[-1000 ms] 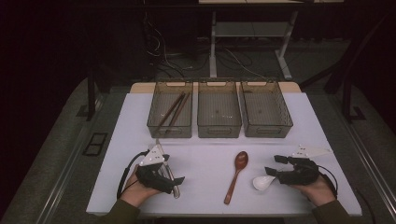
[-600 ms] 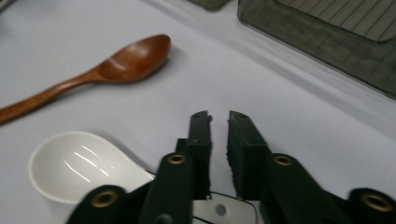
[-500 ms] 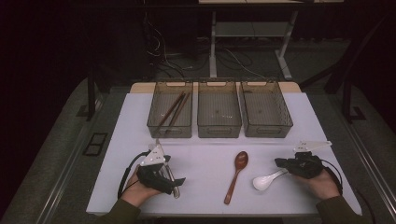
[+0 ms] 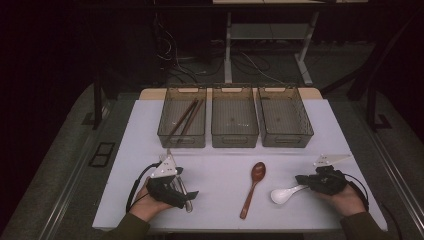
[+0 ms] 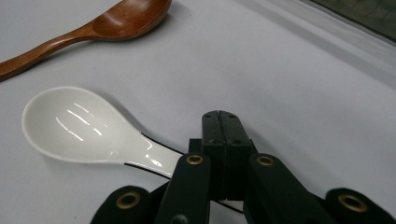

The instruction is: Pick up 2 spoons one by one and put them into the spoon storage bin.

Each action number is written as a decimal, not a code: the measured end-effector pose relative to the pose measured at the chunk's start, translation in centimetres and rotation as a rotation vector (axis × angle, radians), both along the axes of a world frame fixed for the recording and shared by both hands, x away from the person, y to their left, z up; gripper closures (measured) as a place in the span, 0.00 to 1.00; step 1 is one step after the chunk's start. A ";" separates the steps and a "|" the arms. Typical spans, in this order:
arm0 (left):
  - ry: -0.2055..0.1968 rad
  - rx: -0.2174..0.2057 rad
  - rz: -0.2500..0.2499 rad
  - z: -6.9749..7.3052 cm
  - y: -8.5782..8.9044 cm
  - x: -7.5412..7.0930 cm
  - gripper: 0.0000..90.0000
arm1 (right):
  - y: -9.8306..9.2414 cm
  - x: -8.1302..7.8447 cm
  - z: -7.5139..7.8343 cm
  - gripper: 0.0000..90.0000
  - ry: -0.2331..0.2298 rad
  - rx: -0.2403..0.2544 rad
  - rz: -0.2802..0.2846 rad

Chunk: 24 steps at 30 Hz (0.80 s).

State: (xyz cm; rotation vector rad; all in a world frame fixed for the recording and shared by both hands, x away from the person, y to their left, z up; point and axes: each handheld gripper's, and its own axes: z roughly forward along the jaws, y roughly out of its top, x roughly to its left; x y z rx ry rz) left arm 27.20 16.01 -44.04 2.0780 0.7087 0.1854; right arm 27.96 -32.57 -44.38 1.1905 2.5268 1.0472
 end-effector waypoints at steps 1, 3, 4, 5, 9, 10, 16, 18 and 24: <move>0.001 0.000 0.000 0.0 0.0 0.0 0.01 | 0.0 -0.1 0.0 0.99 0.002 -0.001 0.006; 0.001 0.000 0.000 0.0 0.0 0.0 0.01 | 0.1 -0.2 0.0 0.99 0.009 -0.011 0.007; 0.001 0.000 0.000 0.0 0.0 0.0 0.01 | 0.1 -0.3 0.0 0.99 0.010 -0.012 0.012; 0.002 0.000 -0.001 0.0 0.0 0.0 0.01 | 0.1 -0.4 0.0 0.99 0.013 -0.013 0.013; 0.005 -0.001 -0.001 0.0 0.0 0.0 0.01 | -0.1 -0.9 0.1 0.99 0.024 -0.020 0.019; 0.006 0.000 -0.002 0.0 0.0 0.0 0.01 | -0.2 -1.0 0.1 0.99 0.029 -0.021 0.017; 0.006 -0.001 -0.005 0.0 0.1 0.0 0.01 | -0.4 -1.8 0.1 0.99 0.044 -0.035 0.034; 0.005 -0.001 -0.006 0.0 0.1 0.0 0.01 | -0.4 -1.9 0.2 0.99 0.037 -0.035 0.035; 0.004 0.003 -0.013 0.0 0.1 0.0 0.01 | -0.6 -1.9 0.8 0.87 0.000 0.020 0.016</move>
